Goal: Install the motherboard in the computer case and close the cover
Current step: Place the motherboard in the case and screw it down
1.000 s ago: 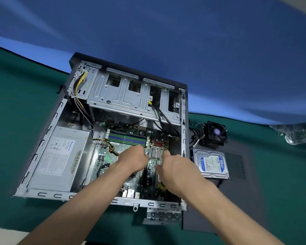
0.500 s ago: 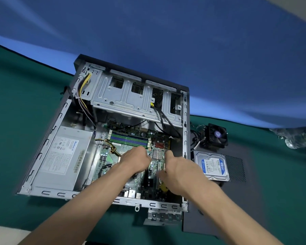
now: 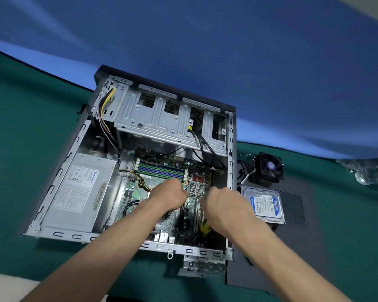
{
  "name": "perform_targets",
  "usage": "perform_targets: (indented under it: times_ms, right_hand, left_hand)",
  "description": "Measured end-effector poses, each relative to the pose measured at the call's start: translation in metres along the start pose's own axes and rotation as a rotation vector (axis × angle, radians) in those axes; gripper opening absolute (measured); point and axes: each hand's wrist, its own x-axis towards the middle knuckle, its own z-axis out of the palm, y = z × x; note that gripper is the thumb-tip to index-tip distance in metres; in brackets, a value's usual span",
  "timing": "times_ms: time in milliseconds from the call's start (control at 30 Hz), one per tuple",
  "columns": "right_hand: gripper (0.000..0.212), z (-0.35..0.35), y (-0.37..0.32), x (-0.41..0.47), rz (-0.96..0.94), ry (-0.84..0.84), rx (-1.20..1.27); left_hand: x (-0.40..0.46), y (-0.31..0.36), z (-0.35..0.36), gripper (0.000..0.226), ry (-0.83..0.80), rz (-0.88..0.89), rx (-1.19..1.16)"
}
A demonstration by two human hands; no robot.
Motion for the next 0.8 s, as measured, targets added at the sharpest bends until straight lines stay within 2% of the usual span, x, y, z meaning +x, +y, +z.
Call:
perform_targets:
  times_ms: [100,133,200,267,367,467,533,600,667,800]
  right_hand:
    - [0.042,-0.008,0.002,-0.001,-0.033,-0.175,0.223]
    - [0.037,-0.006,0.001,-0.003,-0.048,-0.161,0.211]
    - [0.028,0.000,0.000,-0.003,-0.032,-0.025,0.047]
    - [0.027,0.002,0.000,-0.003,-0.012,0.041,-0.025]
    - [0.035,-0.005,0.003,-0.004,-0.049,-0.107,0.154]
    - [0.028,-0.001,0.003,-0.004,-0.030,-0.056,0.059]
    - [0.031,-0.002,0.004,-0.003,0.004,-0.009,-0.012]
    - [0.041,-0.007,0.008,-0.002,-0.013,-0.102,0.082]
    - [0.041,-0.009,0.009,-0.004,-0.046,-0.170,0.181]
    - [0.028,0.000,0.005,-0.003,0.033,0.016,0.070]
  left_hand:
    - [0.000,0.000,-0.001,0.027,0.005,0.001,0.004]
    - [0.000,0.000,0.000,0.027,0.005,0.001,0.002]
    - [0.001,-0.001,0.000,0.025,0.003,0.003,-0.001]
    - [0.001,-0.001,0.000,0.024,-0.002,0.008,-0.004]
    - [0.001,-0.001,-0.001,0.026,0.001,0.020,-0.007]
    - [0.003,-0.002,0.000,0.021,0.003,0.037,-0.012]
    - [0.003,-0.002,0.001,0.020,0.001,0.040,-0.019]
    - [0.002,-0.002,0.001,0.023,0.004,0.037,-0.020]
    - [0.002,-0.002,0.000,0.027,0.009,0.032,-0.017]
    - [0.000,0.000,0.000,0.025,-0.004,0.037,-0.008]
